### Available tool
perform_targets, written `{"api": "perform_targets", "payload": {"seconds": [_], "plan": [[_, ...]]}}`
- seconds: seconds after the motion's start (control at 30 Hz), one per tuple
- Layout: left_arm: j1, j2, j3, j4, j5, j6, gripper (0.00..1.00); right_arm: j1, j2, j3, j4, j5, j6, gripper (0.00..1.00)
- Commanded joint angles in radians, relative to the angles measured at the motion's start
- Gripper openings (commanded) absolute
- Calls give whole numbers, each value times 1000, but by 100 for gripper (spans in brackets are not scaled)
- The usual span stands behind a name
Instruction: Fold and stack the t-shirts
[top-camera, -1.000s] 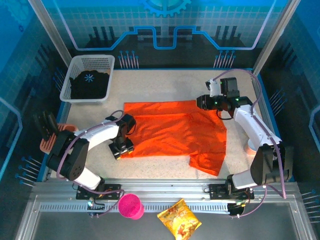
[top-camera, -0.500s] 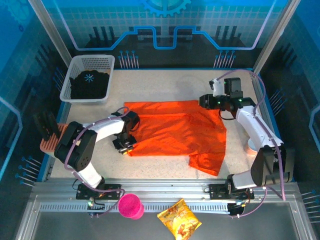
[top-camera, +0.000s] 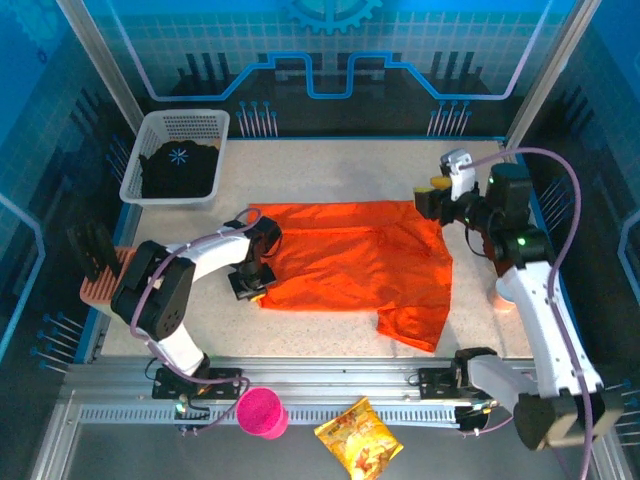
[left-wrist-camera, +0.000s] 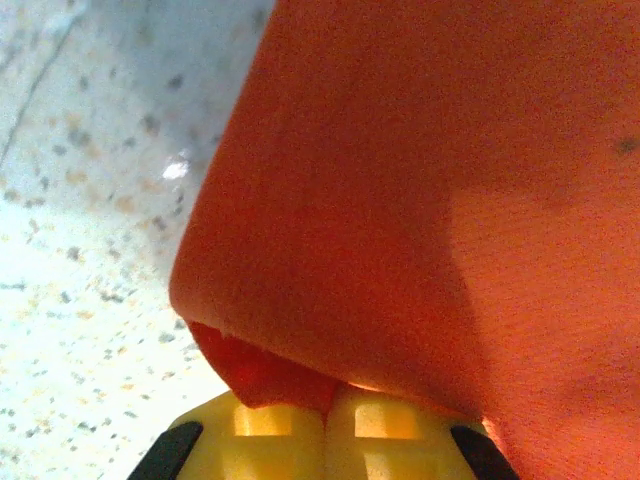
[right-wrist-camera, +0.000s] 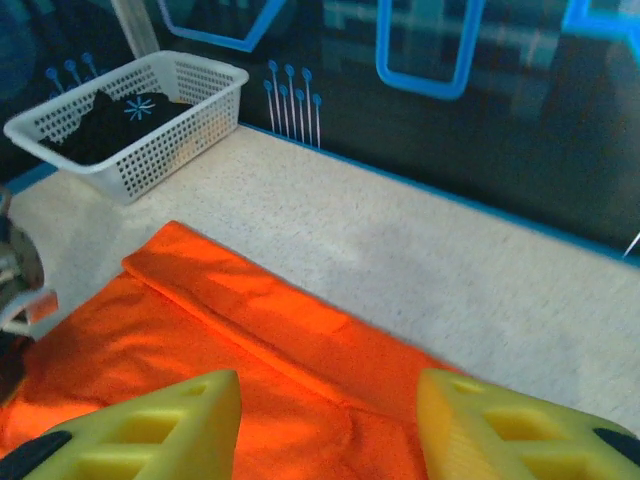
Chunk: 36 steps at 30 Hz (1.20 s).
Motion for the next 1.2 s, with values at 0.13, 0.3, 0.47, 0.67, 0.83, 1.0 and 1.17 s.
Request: {"api": "perform_targets", "payload": {"seconds": [0.13, 0.3, 0.47, 0.67, 0.83, 1.0, 1.17], "plan": [[-1, -92, -33, 103, 36, 77, 0, 45, -66, 74, -401, 25, -678, 58], [-1, -128, -71, 158, 91, 99, 0, 189, -42, 32, -690, 214, -987, 61], [-1, -153, -86, 169, 101, 119, 0, 278, -80, -161, -757, 316, -1114, 59], [1, -177, -85, 144, 64, 136, 0, 390, -122, -423, -752, 379, -1230, 53], [2, -194, -88, 134, 55, 135, 0, 432, -130, -522, -717, 348, -1233, 51], [4, -209, -105, 144, 58, 122, 0, 482, -94, -583, -684, 372, -1233, 51], [7, -225, -119, 145, 56, 118, 0, 510, -44, -597, -668, 418, -1242, 52]]}}
